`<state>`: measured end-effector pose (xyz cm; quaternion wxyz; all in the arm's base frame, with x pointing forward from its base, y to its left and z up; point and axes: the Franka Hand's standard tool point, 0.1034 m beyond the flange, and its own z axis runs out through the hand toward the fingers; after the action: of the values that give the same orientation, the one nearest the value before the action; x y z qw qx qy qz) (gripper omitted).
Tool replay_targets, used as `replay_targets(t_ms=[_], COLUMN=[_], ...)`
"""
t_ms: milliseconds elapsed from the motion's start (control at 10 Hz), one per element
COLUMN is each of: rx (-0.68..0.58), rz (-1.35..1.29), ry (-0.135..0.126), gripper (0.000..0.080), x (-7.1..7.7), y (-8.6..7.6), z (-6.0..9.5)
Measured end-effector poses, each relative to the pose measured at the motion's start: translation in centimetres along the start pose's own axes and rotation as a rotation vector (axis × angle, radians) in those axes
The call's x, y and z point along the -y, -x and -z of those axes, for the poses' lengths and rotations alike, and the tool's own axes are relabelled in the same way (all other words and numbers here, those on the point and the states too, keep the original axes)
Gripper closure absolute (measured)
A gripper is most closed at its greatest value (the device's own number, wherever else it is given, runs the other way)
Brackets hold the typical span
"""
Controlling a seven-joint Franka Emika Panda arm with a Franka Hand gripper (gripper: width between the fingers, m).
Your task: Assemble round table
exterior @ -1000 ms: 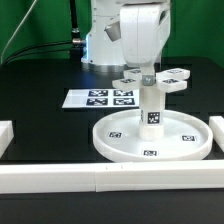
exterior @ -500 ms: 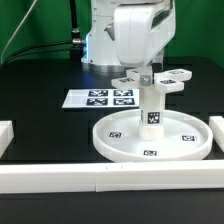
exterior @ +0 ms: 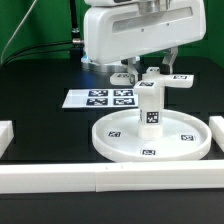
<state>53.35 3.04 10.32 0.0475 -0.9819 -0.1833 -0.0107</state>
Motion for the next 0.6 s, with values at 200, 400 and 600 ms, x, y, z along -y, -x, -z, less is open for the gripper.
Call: replay_targets(t_ms=[200, 400, 600], rx=[-0.025, -0.035, -0.036], rz=[-0.181, -0.338, -0.527], ry=[-0.005, -0.005, -0.014], gripper=[0.0367, 0.0367, 0.0366], x=[0.02, 0.08, 0.19], y=[-0.14, -0.30, -0.35], z=[-0.02, -0.01, -0.02])
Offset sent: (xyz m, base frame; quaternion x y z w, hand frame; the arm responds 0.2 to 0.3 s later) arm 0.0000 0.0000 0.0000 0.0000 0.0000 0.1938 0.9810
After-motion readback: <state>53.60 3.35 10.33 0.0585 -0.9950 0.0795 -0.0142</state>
